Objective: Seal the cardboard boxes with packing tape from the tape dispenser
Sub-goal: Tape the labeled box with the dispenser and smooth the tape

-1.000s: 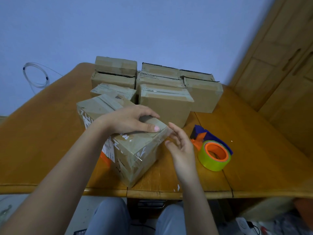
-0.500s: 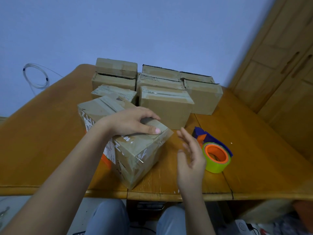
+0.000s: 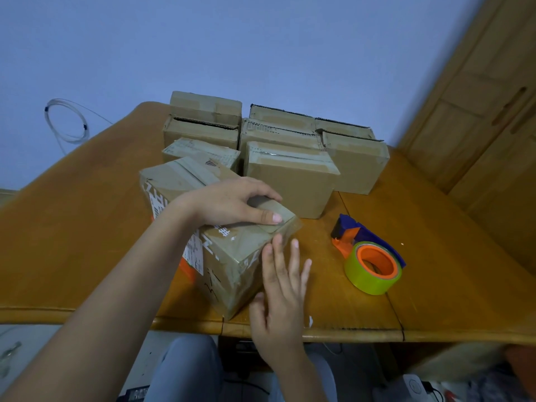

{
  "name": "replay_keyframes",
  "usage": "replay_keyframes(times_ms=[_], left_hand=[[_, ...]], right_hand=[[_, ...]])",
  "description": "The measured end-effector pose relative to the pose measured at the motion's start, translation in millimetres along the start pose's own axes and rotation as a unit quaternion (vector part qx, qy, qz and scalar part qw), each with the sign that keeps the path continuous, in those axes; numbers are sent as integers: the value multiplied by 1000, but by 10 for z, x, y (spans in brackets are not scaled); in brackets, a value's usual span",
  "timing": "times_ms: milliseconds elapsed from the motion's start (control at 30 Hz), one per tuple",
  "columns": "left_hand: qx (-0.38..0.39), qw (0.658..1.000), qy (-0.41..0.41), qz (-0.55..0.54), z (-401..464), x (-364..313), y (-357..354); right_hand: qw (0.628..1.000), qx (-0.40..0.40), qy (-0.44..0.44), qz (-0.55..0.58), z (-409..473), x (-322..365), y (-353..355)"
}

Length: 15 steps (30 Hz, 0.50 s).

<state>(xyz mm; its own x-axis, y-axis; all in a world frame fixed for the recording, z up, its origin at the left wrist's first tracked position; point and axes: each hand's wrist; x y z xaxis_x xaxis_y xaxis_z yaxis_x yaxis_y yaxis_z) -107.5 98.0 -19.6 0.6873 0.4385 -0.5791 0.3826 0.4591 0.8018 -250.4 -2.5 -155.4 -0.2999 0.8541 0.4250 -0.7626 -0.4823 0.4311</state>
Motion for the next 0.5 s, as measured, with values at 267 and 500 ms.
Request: replay_keyframes(times_ms=[267, 500], left_hand=[[-2, 1000, 4, 15, 17, 24, -16], [-10, 1000, 13, -5, -4, 8, -9]], right_hand=[[996, 17, -59, 70, 19, -4, -4], [974, -124, -158, 108, 221, -171, 282]])
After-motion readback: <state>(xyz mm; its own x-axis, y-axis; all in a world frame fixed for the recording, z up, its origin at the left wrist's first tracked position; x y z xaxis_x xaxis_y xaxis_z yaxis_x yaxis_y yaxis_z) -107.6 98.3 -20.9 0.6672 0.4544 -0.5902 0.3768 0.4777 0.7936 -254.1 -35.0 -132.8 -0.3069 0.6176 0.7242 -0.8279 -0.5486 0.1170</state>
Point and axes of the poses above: each hand's wrist, its own z-axis towards the middle knuckle, its own y-axis out of the back of the hand, x = y × z, and after that the axes turned 9 degrees about -x, right-handed
